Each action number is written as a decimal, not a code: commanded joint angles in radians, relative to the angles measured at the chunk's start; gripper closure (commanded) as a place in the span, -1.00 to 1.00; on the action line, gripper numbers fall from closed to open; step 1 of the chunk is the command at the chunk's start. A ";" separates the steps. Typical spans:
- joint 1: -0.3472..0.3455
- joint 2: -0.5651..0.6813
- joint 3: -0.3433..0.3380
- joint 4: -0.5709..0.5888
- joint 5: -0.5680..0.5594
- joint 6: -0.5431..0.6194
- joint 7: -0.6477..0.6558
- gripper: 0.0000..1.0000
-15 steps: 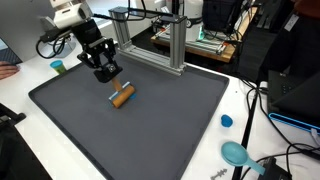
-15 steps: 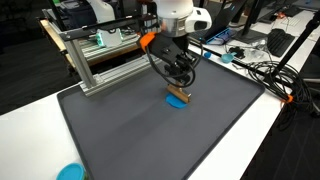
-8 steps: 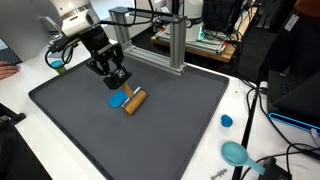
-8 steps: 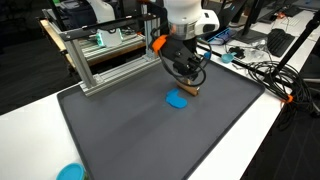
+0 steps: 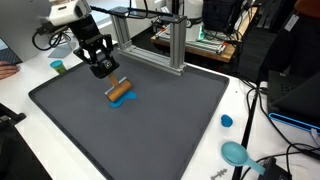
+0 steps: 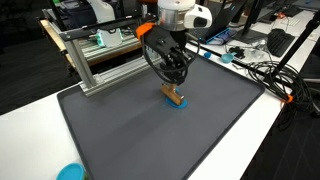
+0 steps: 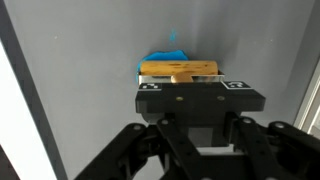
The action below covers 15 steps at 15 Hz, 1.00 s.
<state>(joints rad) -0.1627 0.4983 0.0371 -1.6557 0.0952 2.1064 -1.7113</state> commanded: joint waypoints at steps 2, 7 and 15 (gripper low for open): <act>0.025 0.049 -0.010 -0.009 -0.054 -0.029 0.059 0.57; 0.065 0.008 -0.072 -0.017 -0.186 -0.016 0.226 0.57; 0.042 -0.156 -0.031 -0.094 -0.183 -0.038 0.345 0.57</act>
<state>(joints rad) -0.1041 0.4804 -0.0428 -1.6729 -0.1513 2.0256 -1.3730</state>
